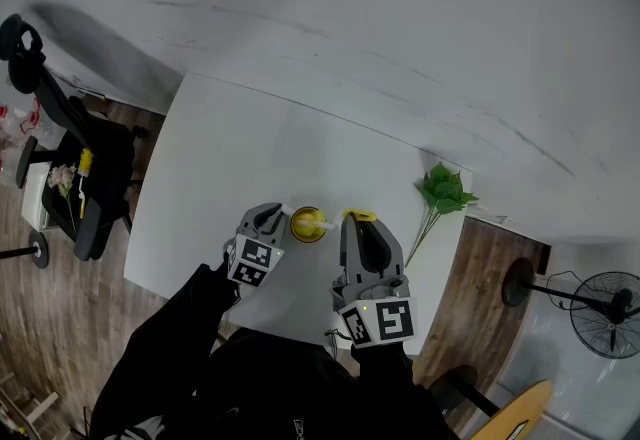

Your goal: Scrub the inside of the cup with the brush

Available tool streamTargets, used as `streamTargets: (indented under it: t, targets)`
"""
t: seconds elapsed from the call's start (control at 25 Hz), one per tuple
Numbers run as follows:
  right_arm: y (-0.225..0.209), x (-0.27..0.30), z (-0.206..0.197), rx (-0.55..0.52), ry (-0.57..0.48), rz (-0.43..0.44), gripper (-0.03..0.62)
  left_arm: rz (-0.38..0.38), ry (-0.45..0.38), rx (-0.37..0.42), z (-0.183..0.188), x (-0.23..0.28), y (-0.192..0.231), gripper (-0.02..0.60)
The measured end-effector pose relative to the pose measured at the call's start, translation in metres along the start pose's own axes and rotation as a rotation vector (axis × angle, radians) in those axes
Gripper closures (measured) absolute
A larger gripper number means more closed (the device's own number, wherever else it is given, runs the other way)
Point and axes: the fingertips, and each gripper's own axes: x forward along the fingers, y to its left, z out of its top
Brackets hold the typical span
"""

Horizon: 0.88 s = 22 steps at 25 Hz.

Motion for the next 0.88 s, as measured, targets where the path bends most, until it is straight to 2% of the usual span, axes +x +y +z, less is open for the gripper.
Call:
streamTargets:
  t: [0.48,0.76,0.88]
  targets:
    - [0.0,0.012,-0.034,-0.004,0.058,-0.01,0.53,-0.008,-0.01,-0.01,0.0,0.0,0.0,0.526]
    - [0.004,0.013,-0.035,0.007,0.064,-0.019,0.53,-0.011,-0.014,-0.01,0.0,-0.001,0.0,0.526]
    - [0.012,0.014,-0.03,-0.008,0.06,0.007,0.53,-0.014,-0.015,-0.014,0.001,0.0,0.0,0.526]
